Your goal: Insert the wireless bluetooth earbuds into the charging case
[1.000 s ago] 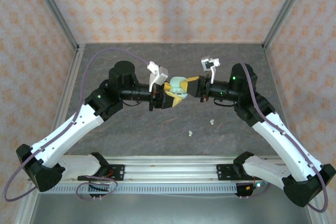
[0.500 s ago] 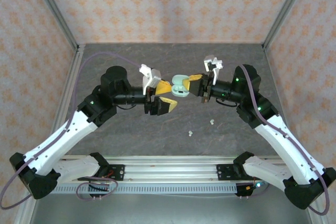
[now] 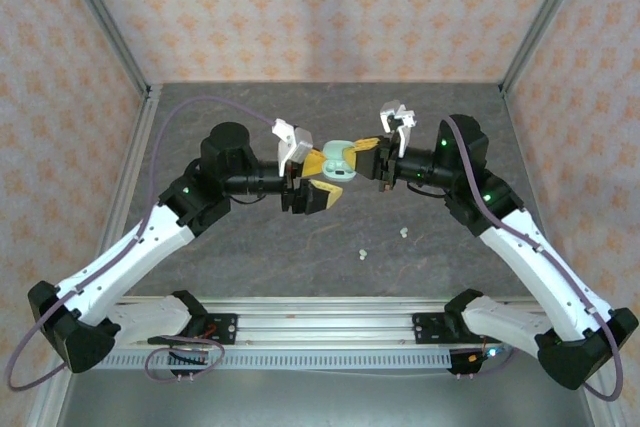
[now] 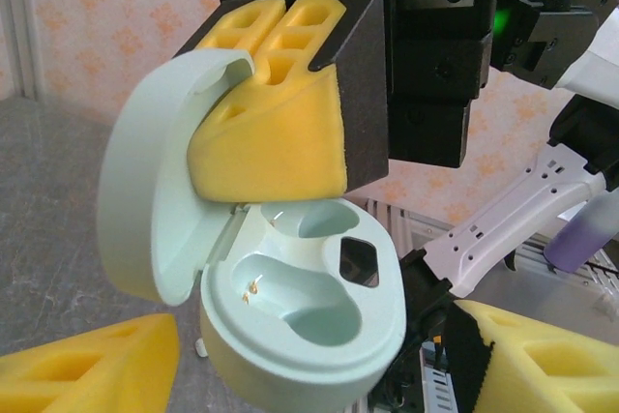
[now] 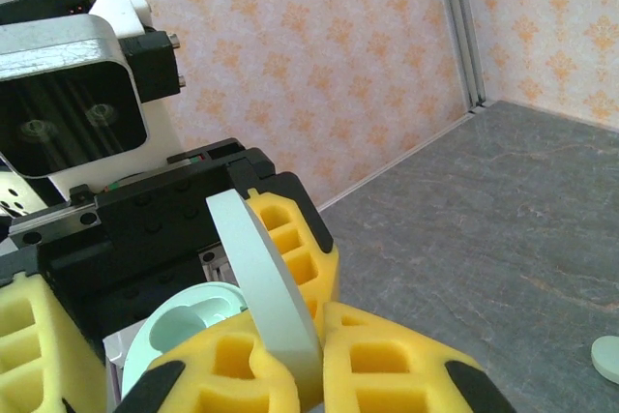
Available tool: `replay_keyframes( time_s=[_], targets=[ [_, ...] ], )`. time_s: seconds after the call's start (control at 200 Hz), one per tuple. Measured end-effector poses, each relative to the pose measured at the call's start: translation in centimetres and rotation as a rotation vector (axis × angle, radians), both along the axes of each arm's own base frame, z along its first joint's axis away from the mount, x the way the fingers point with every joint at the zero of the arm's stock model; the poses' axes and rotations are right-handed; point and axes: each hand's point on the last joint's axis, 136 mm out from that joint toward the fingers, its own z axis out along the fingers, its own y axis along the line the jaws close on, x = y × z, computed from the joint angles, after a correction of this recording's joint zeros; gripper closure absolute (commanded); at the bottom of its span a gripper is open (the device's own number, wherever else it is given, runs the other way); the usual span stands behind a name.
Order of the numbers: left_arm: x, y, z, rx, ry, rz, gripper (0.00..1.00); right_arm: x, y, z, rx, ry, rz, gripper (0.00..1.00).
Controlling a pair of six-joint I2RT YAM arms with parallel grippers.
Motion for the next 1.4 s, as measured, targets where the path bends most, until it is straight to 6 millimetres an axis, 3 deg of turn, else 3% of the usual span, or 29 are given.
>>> replay_keyframes(
  time_s=[0.731, 0.846, 0.926, 1.006, 1.291, 1.401],
  targets=[
    [0.1, -0.4, 0.4, -0.022, -0.013, -0.021, 0.41, -0.3, 0.4, -0.2, -0.005, -0.003, 0.025, 0.89],
    [0.2, -0.5, 0.4, -0.025, -0.007, -0.02, 0.51, -0.3, 0.4, -0.2, -0.006, -0.006, 0.026, 0.89],
    [0.1, -0.5, 0.4, -0.028, 0.003, -0.025, 0.69, -0.3, 0.4, -0.2, -0.006, -0.006, 0.026, 0.89],
    [0.1, -0.5, 0.4, -0.026, 0.0, -0.027, 0.78, -0.3, 0.4, -0.2, -0.005, -0.008, 0.025, 0.88],
    [0.3, -0.4, 0.0, -0.014, 0.0, -0.017, 0.85, -0.3, 0.4, -0.2, -0.001, 0.007, 0.024, 0.77],
    [0.4, -0.3, -0.5, -0.003, -0.007, -0.007, 0.86, -0.3, 0.4, -0.4, 0.001, 0.026, 0.022, 0.66]
  ],
)
